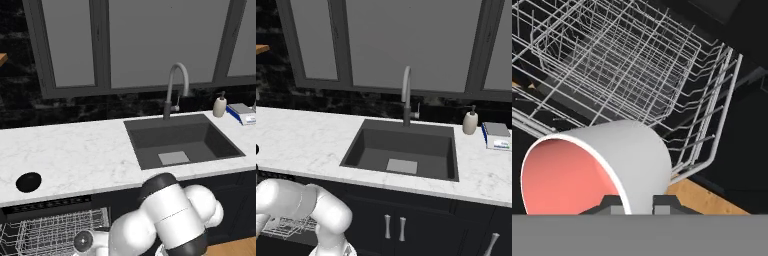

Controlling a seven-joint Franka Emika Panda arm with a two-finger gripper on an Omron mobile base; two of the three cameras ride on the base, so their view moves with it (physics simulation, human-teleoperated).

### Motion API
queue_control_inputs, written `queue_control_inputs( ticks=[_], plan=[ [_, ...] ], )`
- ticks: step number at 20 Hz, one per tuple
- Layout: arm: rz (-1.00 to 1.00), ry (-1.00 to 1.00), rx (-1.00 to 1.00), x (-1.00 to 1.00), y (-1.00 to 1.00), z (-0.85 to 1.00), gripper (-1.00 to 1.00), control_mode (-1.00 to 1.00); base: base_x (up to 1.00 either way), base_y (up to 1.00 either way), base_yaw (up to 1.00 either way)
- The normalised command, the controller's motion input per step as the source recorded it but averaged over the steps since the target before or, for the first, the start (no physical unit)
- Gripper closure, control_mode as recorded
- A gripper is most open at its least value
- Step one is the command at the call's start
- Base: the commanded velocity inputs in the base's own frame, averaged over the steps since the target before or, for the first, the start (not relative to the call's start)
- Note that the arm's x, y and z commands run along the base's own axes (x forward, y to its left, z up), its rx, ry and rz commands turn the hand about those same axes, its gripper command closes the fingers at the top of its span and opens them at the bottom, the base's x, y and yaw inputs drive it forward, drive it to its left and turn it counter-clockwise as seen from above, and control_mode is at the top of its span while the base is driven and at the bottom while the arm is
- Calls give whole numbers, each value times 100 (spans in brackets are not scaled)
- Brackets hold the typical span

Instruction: Pick up the cup and bowl from the counter, place them in the dishwasher, and close the dishwasher door.

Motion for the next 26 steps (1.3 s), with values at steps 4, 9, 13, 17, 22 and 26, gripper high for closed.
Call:
queue_control_inputs(
  ticks=[4,9,13,17,22,26],
  plan=[
    [0,-1,3,55,0,-6,100,-100,0,0,0],
    [0,8,9,38,0,17,100,-100,0,0,0],
    [0,12,13,-1,0,65,100,-100,0,0,0],
    [0,4,7,5,0,55,100,-100,0,0,0],
    [0,-8,0,11,9,26,100,-100,0,0,0],
    [0,-19,-14,21,32,-20,100,-100,0,0,0]
  ],
)
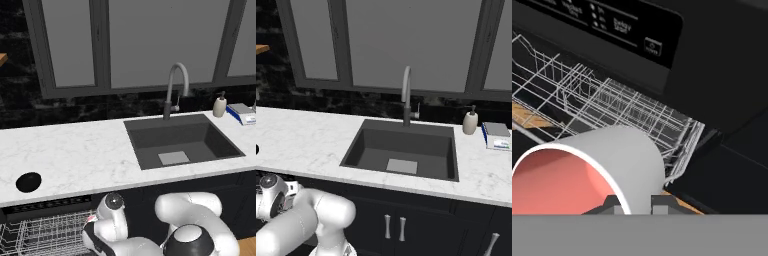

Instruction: Pick up the cup and bowl from the counter, place them in the dishwasher, and close the dishwasher door.

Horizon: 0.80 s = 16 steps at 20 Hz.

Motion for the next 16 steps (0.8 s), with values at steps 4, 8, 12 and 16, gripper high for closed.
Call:
queue_control_inputs(
  ticks=[4,8,12,16],
  plan=[
    [1,-22,-25,55,34,-83,100,-100,0,0,0],
    [9,-4,-27,83,23,-100,100,-100,0,0,0],
    [13,14,-15,37,18,-100,100,-100,0,0,0],
    [20,30,-1,-17,30,-100,100,-100,0,0,0]
  ],
)
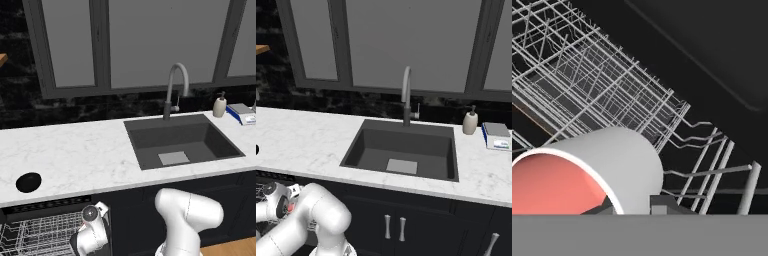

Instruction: Pick up the cup and bowl from the counter, place them in the dishwasher, and close the dishwasher door.

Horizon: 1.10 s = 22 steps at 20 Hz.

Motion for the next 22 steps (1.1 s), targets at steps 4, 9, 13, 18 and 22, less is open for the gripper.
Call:
queue_control_inputs(
  ticks=[4,9,13,18,22],
  plan=[
    [21,39,0,-79,25,-100,100,-100,0,0,0],
    [16,55,0,-100,20,-100,100,-100,0,0,0],
    [11,41,0,-100,24,-39,100,-100,0,0,0],
    [2,9,-1,-35,35,8,-100,-100,0,0,0],
    [0,0,0,-21,29,96,-100,-100,0,0,0]
  ],
)
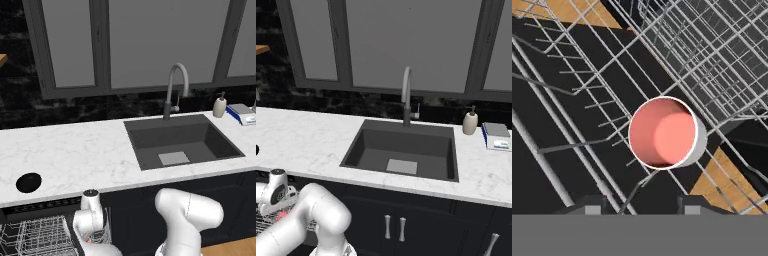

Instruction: Pick up the cup and bowl from the counter, place them in the dishwasher, and close the dishwasher door.

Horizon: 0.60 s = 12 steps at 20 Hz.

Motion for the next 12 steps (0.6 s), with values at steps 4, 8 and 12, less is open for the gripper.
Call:
queue_control_inputs(
  ticks=[4,8,12],
  plan=[
    [0,0,0,-89,20,100,-100,-100,0,0,0],
    [0,0,0,-90,24,100,-100,-100,0,0,0],
    [0,4,0,-62,19,100,-100,-100,0,0,0]
  ],
)
